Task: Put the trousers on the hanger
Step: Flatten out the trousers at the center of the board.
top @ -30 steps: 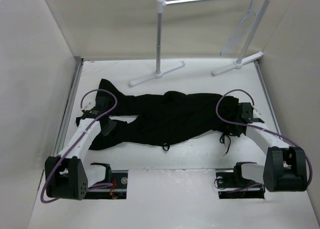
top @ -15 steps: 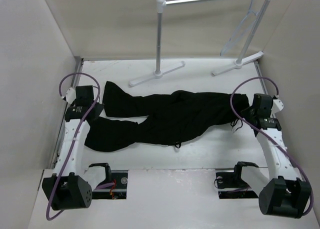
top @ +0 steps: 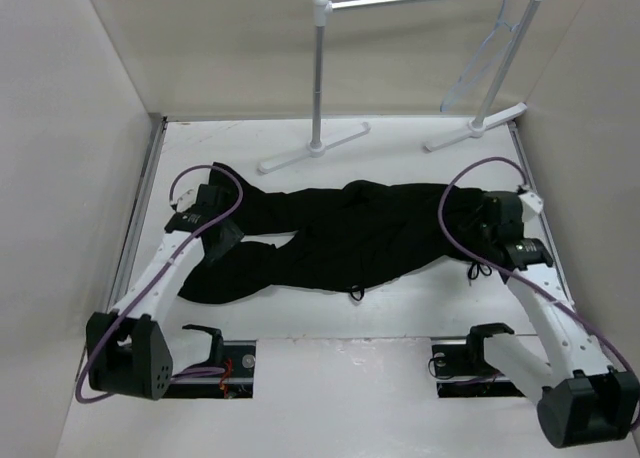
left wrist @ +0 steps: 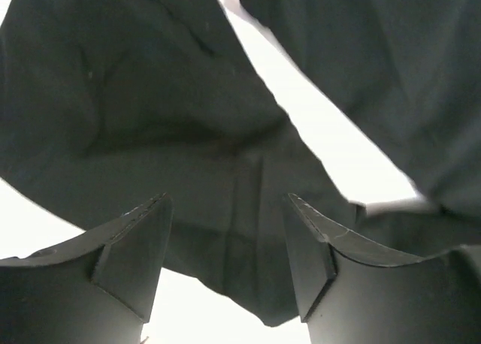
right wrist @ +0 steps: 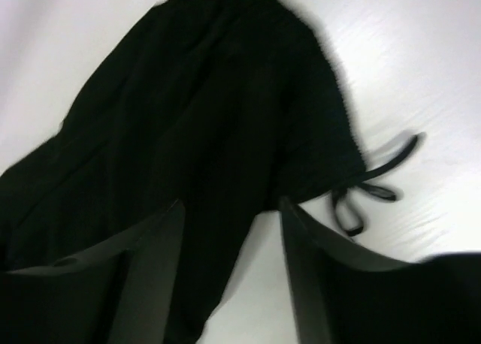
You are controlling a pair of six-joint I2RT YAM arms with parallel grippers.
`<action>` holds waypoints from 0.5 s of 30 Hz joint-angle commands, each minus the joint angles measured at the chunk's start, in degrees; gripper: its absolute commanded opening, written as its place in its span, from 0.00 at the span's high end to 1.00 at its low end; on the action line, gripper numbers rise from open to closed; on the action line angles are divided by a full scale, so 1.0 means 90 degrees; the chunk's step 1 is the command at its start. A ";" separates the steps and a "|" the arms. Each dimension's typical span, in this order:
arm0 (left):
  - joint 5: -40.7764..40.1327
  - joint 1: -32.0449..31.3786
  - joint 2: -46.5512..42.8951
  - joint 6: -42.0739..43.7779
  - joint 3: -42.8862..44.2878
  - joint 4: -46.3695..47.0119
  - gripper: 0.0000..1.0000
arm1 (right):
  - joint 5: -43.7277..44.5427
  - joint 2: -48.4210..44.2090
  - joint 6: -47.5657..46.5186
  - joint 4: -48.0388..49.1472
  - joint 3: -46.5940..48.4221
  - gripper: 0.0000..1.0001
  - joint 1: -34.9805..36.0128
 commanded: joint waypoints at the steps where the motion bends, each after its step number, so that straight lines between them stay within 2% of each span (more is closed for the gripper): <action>1: -0.0477 0.0120 0.0225 0.0132 0.0104 0.1041 0.43 | 0.0028 0.0017 -0.0059 0.0135 0.0078 0.60 0.1049; 3: -0.0605 0.0198 0.0342 0.0123 0.0357 0.1531 0.43 | -0.0099 0.0026 0.0009 0.0233 -0.0108 0.88 0.1636; 4: -0.0624 0.0314 0.0526 0.0123 0.0552 0.1717 0.42 | -0.0167 0.0017 0.0019 0.0262 -0.0176 0.91 0.1823; 6: -0.0557 0.0694 0.1043 0.0094 0.0855 0.2117 0.41 | -0.0275 -0.0042 0.0058 0.0409 -0.0381 0.91 0.2155; 11: 0.0125 0.1408 0.2712 0.0151 0.1792 0.2675 0.38 | -0.0568 -0.0129 0.0175 0.0604 -0.0675 0.73 0.2410; 15: 0.0313 0.1458 0.3816 0.0473 0.2534 0.2647 0.38 | -0.0559 -0.0198 0.0146 0.0692 -0.0724 0.46 0.2343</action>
